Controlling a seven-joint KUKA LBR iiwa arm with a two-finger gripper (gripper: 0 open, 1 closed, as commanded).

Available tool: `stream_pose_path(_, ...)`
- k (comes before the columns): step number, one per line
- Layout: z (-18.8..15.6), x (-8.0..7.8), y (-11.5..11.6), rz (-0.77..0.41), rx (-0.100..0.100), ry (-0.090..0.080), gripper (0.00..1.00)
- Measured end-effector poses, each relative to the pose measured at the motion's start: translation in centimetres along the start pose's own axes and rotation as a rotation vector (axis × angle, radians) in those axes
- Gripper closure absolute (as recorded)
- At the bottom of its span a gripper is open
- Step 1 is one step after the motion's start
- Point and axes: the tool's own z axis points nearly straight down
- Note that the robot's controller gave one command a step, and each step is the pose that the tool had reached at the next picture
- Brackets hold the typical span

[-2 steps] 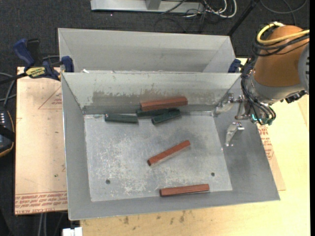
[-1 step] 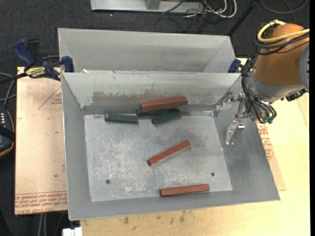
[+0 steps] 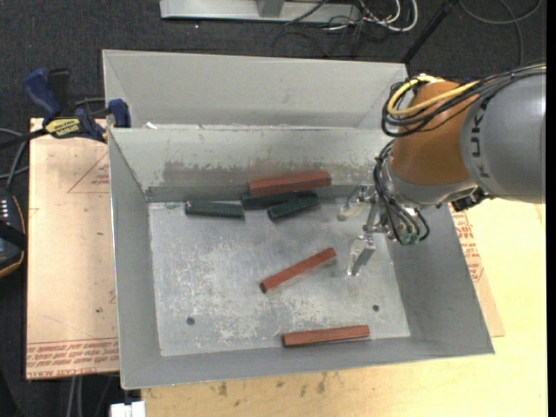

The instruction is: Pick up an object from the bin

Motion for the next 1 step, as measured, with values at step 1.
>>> stream_pose_path(1, 0.97, 0.44, 1.5, -0.15, 0.0, 0.007, 0.0)
